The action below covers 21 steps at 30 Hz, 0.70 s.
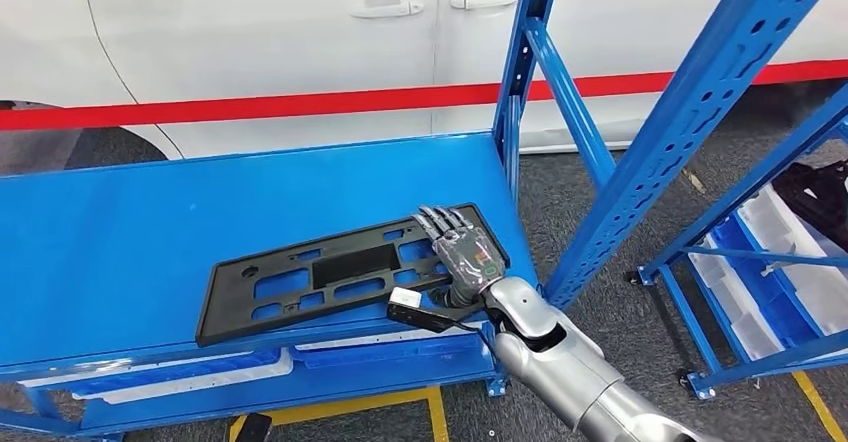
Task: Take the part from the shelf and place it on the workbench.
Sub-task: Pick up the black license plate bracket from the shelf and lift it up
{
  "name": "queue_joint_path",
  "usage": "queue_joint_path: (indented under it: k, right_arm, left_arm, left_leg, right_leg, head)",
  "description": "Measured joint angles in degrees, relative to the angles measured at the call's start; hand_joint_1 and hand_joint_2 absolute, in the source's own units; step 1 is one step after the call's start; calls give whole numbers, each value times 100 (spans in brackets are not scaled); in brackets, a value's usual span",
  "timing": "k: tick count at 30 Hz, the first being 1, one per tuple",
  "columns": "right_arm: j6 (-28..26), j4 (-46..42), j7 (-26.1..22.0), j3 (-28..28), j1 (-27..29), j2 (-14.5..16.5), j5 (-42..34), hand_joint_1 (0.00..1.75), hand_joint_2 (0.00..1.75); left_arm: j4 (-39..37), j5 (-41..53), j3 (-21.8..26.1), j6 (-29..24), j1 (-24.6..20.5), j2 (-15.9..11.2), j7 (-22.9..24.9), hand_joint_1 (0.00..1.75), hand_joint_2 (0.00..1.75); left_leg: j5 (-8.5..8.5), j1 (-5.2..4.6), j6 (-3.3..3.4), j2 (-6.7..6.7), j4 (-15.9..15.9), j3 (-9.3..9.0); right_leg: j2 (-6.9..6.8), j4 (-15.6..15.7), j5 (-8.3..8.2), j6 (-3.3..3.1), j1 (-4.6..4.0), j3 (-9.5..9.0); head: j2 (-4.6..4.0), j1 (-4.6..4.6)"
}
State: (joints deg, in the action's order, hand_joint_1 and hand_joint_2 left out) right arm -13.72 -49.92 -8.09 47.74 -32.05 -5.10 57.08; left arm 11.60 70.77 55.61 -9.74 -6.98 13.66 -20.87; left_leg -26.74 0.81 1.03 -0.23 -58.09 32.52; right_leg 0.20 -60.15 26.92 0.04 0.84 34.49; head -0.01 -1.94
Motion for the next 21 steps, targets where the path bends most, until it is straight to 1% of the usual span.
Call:
queue_joint_path:
  k: [1, 2, 3, 4, 5, 6, 8, 9, 10, 11, 12, 13, 14, 15, 16, 17, 18, 19, 20, 21]
  right_arm:
    - [-11, 1, 10, -17, 7, 3, 71, 161, 175]
    - [-24, 2, 14, -36, 14, 4, 124, 174, 175]
    - [-34, 3, 15, -56, 20, 5, 157, 175, 175]
    - [-45, 4, 12, -80, 22, 4, 175, 175, 175]
    - [-53, 4, -1, -107, 23, 4, 185, 175, 175]
    - [-59, 5, -22, -131, 28, 5, 189, 175, 175]
    - [-62, 8, -88, -178, 63, 5, 179, 175, 175]
    - [-72, 10, -121, -209, 94, 5, 159, 175, 175]
    - [-90, 9, -155, -249, 125, 5, 131, 175, 175]
    - [-116, 1, -186, -298, 154, 5, 102, 175, 175]
    - [-146, -19, -213, -350, 181, 5, 82, 175, 175]
    - [-169, -51, -234, -403, 207, 4, 77, 175, 175]
    - [-187, -99, -252, -458, 236, 1, 88, 175, 175]
    - [-203, -159, -264, -509, 268, -2, 105, 175, 175]
    - [-219, -224, -274, -557, 300, -5, 128, 175, 175]
    - [-240, -301, -283, -601, 334, -9, 152, 175, 175]
    - [-259, -384, -286, -638, 371, -13, 169, 175, 175]
    - [-272, -477, -288, -673, 408, -19, 182, 175, 175]
    - [-280, -574, -288, -703, 442, -26, 190, 175, 175]
    - [-281, -669, -287, -730, 478, -31, 195, 175, 175]
  left_arm:
    - [-1, 0, -1, 1, 0, 1, 3, 0, 0]
    - [-1, 0, -1, 3, 1, 1, 5, 0, 0]
    - [-1, 1, -1, 5, 2, 2, 7, 0, 0]
    - [-1, 1, -2, 7, 2, 2, 7, 0, 0]
    - [0, 2, -2, 8, 1, 2, 7, 0, 0]
    - [1, 2, -3, 8, 0, 2, 8, 0, 0]
    - [0, 2, -4, 10, 3, 2, 11, 0, 0]
    - [-1, 2, -5, 12, 9, 2, 14, 0, 0]
    - [-1, 2, -5, 14, 16, 2, 16, 0, 0]
    - [-1, 2, -5, 16, 20, 2, 17, 0, 0]
    - [0, 2, -5, 17, 21, 2, 16, 0, 0]
    - [0, 1, -5, 17, 21, 2, 15, 0, 0]
    - [0, 0, -7, 17, 19, 2, 13, 0, 0]
    - [0, -2, -11, 17, 18, 2, 11, 0, 0]
    - [-1, -4, -16, 17, 20, 2, 11, 0, 0]
    - [-1, -7, -21, 17, 24, 2, 10, 0, 0]
    - [0, -9, -25, 17, 28, 3, 11, 0, 0]
    - [1, -11, -28, 17, 30, 5, 11, 0, 0]
    - [1, -14, -32, 17, 27, 8, 11, 0, 0]
    - [0, -18, -35, 17, 23, 10, 11, 0, 0]
  left_leg:
    - [-1, -6, -31, -1, -3, 8]
    - [3, -3, -64, -3, 1, 8]
    - [-10, 6, -94, -3, -2, 12]
    - [-62, 14, -122, -2, -57, 36]
    - [-177, 21, -149, -1, -219, 108]
    - [-345, 28, -170, 0, -498, 234]
    - [-689, 32, -205, 2, -1260, 582]
    - [-756, 33, -213, 2, -1528, 710]
    - [-715, 33, -212, 2, -1602, 751]
    - [-565, 33, -203, 3, -1443, 682]
    - [-347, 33, -185, 3, -1088, 518]
    - [-167, 31, -164, 2, -684, 328]
    - [-43, 21, -142, -1, -329, 163]
    - [10, 10, -122, -5, -110, 64]
    - [1, -3, -106, -8, -23, 29]
    - [2, -13, -85, -10, 2, 24]
    - [17, 1, -53, -7, 15, 22]
    - [34, 14, -15, -1, 42, 12]
    - [54, 29, 26, 6, 70, 3]
    - [68, 43, 60, 13, 91, -4]
  right_leg:
    - [7, 24, 22, -25, -23, -5]
    - [13, 36, 9, -60, -27, 1]
    - [10, 55, -4, -96, -20, -3]
    - [8, 76, -20, -136, -10, -11]
    - [5, 99, -36, -175, 5, -17]
    - [1, 112, -45, -202, 10, -22]
    - [-4, 114, -44, -227, -1, -18]
    - [-5, 112, -42, -230, -7, -19]
    - [-5, 109, -38, -231, -11, -23]
    - [-1, 107, -34, -230, -13, -32]
    - [3, 104, -26, -224, -14, -45]
    - [7, 103, -18, -213, -16, -55]
    - [11, 94, -12, -195, -26, -55]
    - [12, 89, -12, -171, -35, -47]
    - [14, 91, -17, -145, -42, -37]
    - [16, 96, -26, -116, -48, -31]
    - [16, 103, -22, -84, -47, -30]
    - [14, 64, 23, -59, -47, -17]
    - [12, -59, 120, -37, -49, 33]
    - [9, -316, 283, -20, -47, 146]
  head:
    - [0, 1]
    - [1, 2]
    - [1, 2]
    - [0, 2]
    - [0, 2]
    - [0, 4]
    - [0, 3]
    - [1, 3]
    - [1, 2]
    - [1, 3]
    - [1, 2]
    - [1, 2]
    - [1, 2]
    - [1, 1]
    - [1, 2]
    - [1, 2]
    - [1, 2]
    - [0, 1]
    - [0, 1]
    - [0, -1]
